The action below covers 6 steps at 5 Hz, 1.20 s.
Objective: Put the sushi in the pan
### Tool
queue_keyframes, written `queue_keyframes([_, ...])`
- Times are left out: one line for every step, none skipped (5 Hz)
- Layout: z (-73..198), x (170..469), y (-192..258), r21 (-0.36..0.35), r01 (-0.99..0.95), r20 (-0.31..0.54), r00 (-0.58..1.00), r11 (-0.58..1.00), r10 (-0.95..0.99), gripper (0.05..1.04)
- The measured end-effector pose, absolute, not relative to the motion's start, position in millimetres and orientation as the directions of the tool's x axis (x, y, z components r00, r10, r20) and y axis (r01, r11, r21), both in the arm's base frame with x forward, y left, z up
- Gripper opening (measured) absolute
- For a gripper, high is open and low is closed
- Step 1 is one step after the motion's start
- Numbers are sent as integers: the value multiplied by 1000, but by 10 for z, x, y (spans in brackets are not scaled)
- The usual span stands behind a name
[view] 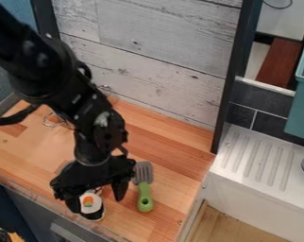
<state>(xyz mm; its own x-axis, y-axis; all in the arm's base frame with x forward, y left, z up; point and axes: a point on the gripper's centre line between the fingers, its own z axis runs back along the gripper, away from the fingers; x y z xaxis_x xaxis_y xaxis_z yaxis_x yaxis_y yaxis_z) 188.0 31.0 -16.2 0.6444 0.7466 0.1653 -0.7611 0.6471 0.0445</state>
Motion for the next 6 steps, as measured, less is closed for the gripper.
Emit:
queue_keyframes([-275, 1846, 323, 76, -763, 151, 645, 641, 749, 999])
queue_keyframes([-377, 1859, 341, 99, -765, 142, 644, 636, 752, 999])
queue_keyframes([-463, 1905, 355, 121, -760, 133, 649, 638, 749, 943])
queue_keyframes([-501, 1962, 384, 147, -752, 139, 659, 643, 739, 660])
queue_keyframes([-511, 1978, 370, 138, -756, 137, 654, 640, 744, 486])
queue_keyframes([-518, 1962, 358, 140, -754, 126, 657, 642, 743, 427])
